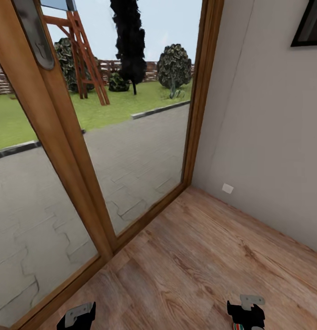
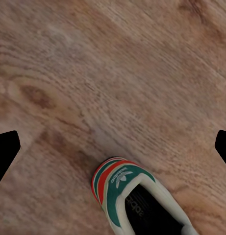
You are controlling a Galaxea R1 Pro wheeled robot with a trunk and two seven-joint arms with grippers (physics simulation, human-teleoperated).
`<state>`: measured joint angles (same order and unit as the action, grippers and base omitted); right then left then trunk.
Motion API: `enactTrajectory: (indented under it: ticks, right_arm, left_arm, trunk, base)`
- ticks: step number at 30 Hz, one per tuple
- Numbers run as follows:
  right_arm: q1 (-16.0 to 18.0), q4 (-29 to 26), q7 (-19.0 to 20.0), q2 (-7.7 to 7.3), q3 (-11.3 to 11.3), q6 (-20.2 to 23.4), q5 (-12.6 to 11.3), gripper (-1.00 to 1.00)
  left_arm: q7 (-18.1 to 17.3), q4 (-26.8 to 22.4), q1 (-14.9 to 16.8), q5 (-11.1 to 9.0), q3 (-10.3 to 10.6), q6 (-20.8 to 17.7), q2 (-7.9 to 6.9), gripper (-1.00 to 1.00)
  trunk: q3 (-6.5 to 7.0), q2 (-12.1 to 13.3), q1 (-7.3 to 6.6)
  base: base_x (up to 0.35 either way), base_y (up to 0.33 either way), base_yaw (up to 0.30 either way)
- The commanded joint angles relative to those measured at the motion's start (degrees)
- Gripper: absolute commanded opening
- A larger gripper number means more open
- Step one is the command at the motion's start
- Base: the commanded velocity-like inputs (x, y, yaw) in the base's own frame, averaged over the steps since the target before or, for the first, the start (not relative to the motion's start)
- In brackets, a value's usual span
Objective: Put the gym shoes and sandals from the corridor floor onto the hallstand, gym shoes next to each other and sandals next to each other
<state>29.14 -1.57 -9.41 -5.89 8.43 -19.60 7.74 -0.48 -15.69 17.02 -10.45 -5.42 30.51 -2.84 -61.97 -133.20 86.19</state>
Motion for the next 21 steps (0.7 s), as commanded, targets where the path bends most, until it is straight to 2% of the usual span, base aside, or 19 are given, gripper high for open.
enactTrajectory:
  ticks: [1,8,21]
  right_arm:
    - [0.04,0.07,-0.18,0.00,0.45,-0.17,0.61,1.00]
    - [0.04,0.06,-0.21,-0.01,0.46,-0.17,0.61,1.00]
    - [0.04,-0.01,-0.26,0.08,0.49,-0.15,0.53,1.00]
  left_arm:
    - [-0.05,0.04,0.03,-0.18,-0.03,0.16,0.01,1.00]
    - [-0.06,0.05,0.03,-0.18,-0.03,0.16,0.02,1.00]
    - [-0.05,0.03,0.03,-0.18,-0.03,0.16,0.03,1.00]
  trunk:
    - [-0.04,-0.02,-0.01]
    - [-0.04,-0.02,-0.01]
    - [-0.04,-0.02,-0.01]
  base:
    - [0.052,0.015,0.000]
    - [0.139,0.087,0.000]
    - [0.238,0.176,0.000]
